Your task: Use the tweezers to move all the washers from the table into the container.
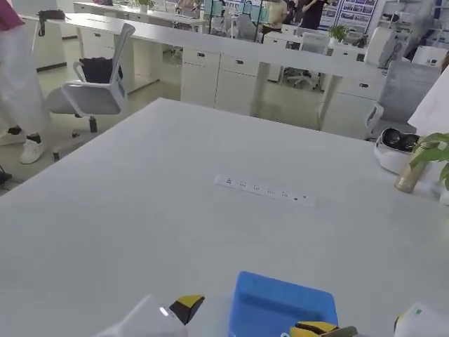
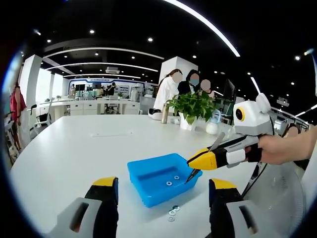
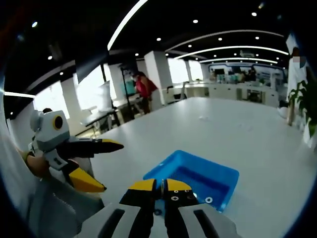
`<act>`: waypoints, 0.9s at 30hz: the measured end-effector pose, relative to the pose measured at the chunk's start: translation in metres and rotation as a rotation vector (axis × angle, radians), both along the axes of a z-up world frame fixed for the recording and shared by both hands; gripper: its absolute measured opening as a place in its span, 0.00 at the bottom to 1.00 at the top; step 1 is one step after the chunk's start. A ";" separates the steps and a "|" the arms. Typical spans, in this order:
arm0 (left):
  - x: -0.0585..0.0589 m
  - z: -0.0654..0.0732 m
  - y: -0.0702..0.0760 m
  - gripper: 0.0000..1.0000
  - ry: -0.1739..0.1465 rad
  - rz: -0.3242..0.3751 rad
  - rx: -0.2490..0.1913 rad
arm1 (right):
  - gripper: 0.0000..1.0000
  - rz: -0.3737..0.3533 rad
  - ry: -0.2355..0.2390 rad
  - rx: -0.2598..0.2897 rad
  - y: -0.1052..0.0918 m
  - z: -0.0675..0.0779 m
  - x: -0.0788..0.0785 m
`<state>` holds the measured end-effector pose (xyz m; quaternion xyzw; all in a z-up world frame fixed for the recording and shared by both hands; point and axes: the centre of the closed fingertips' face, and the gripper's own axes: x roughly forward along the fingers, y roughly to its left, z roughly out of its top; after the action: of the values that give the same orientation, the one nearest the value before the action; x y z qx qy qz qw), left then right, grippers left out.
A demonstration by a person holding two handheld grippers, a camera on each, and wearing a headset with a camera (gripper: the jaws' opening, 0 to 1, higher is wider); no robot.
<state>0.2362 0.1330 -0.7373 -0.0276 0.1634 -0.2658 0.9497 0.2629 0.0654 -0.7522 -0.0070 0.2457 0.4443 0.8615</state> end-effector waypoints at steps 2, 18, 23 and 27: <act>0.000 0.000 0.000 0.75 0.002 0.000 -0.001 | 0.03 0.006 0.013 -0.005 0.002 -0.004 -0.003; -0.007 -0.003 -0.016 0.73 -0.004 -0.098 0.051 | 0.02 0.115 0.096 -0.089 0.021 -0.044 -0.011; -0.005 -0.002 -0.013 0.72 -0.003 -0.085 0.039 | 0.03 0.187 0.088 -0.158 0.025 -0.057 -0.014; -0.005 -0.002 -0.012 0.72 -0.002 -0.081 0.033 | 0.03 0.214 0.080 -0.188 0.028 -0.061 -0.013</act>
<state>0.2314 0.1207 -0.7391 -0.0049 0.1680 -0.3011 0.9387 0.2497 0.0930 -0.8136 -0.0962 0.3185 0.5084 0.7942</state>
